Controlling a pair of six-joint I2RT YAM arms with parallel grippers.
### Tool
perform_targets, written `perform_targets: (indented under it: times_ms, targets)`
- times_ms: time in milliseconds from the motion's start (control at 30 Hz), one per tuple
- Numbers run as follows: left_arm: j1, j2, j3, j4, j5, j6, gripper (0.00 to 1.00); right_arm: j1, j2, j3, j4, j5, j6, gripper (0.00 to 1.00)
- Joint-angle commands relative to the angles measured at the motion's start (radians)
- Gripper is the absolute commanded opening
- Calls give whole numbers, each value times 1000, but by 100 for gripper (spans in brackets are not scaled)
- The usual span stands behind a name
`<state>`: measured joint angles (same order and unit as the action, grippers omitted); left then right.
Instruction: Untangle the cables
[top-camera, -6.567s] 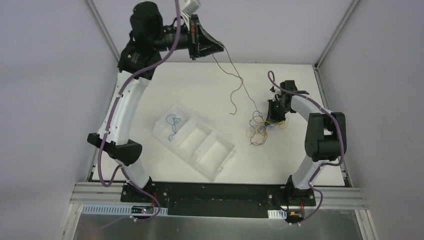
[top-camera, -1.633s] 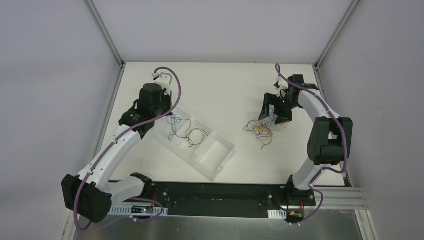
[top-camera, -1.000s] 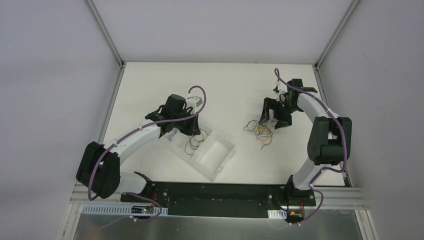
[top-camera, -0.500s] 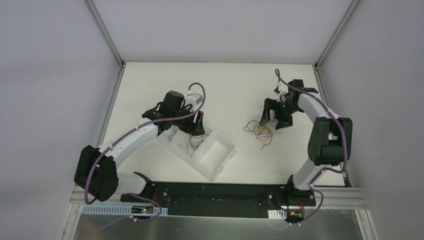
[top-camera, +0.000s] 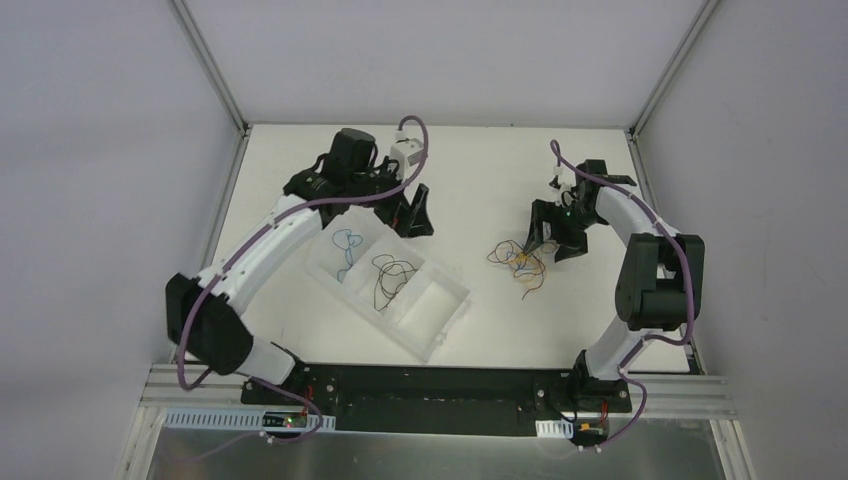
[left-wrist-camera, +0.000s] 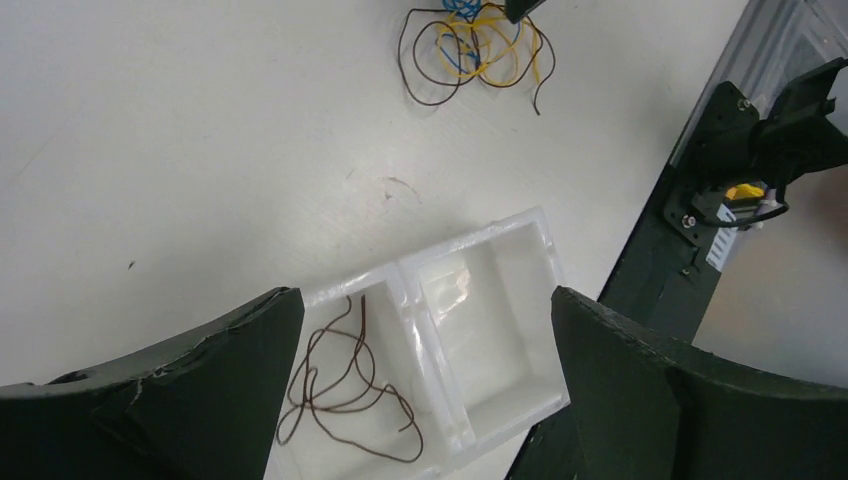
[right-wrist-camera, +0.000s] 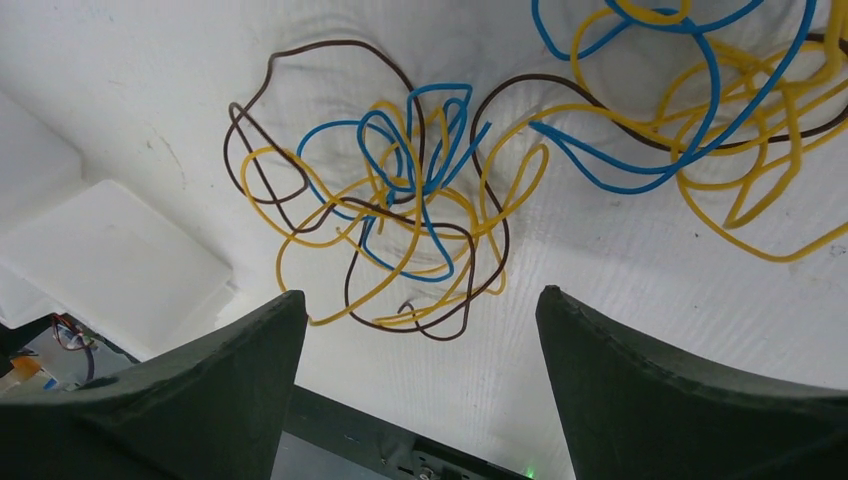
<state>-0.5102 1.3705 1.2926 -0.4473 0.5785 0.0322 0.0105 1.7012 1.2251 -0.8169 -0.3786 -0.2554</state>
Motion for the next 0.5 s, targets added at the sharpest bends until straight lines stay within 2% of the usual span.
perform_targets:
  times_ms: [0,67,200,333,467]
  targets:
    - [-23,238,163,-20,158,-25,99,-5,59,40,32,24,40,85]
    - [-52,345,220,5,190,-97,96,-4,95,53,52,10,57,80]
    - [-101,538,321,72,218,-146,81,-5,158,67,63,-24,72,68]
    - [-117,736,442,160,260,-275,69,-6,177,59,76,-46,86,56]
    - [-143,844,504,213,263,-308,66,-6,186,47,85,-61,93,47]
